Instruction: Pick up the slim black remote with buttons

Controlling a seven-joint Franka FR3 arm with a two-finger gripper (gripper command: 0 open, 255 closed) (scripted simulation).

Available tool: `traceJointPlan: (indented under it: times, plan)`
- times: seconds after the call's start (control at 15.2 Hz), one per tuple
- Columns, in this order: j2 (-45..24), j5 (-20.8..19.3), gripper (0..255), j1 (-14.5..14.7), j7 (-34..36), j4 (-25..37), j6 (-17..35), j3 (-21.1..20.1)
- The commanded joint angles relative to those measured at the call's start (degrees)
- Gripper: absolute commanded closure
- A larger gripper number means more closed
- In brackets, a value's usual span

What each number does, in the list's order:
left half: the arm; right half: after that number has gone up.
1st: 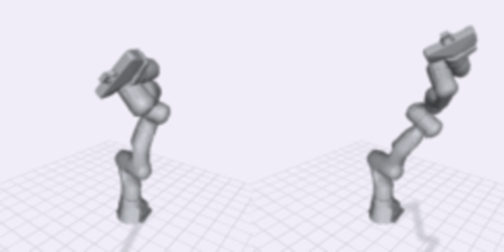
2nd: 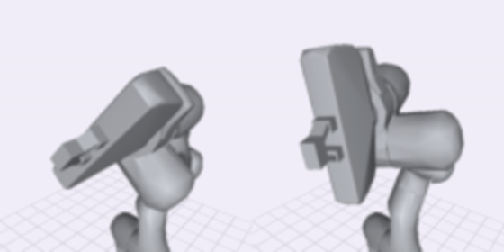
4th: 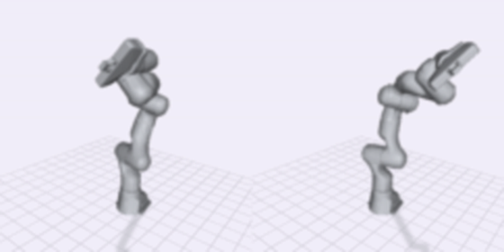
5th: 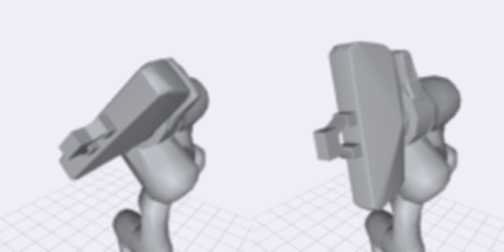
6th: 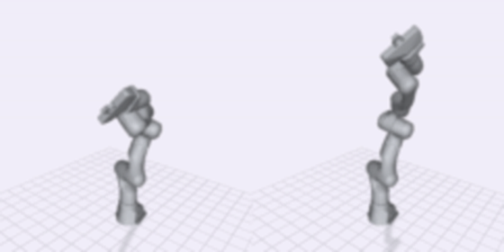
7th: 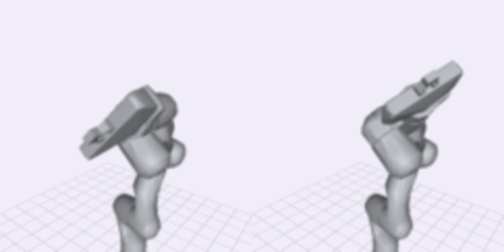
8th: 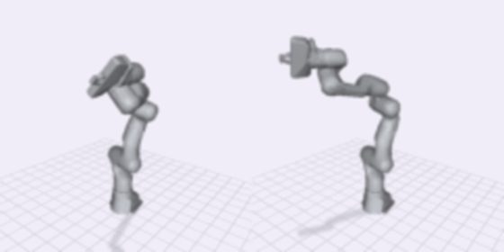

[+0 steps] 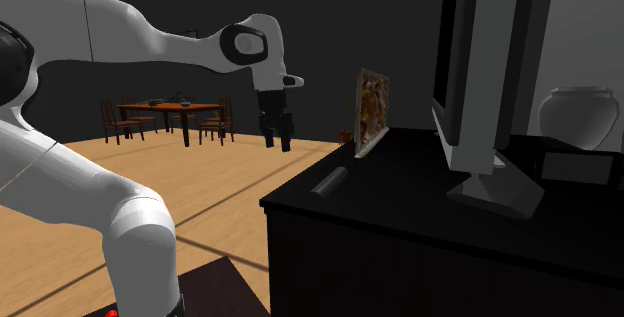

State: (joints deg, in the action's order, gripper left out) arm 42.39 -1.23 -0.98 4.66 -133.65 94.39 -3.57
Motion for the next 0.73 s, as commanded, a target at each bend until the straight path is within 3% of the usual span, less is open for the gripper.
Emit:
traceJointPlan:
  times: [0.0,0.66]
  plan:
    - [0.00,0.00,0,0.00,0.00,0.00,0.00,0.00]
    - [-10.52,-8.14,0,1.05,-29.32,5.89,4.89,14.46]
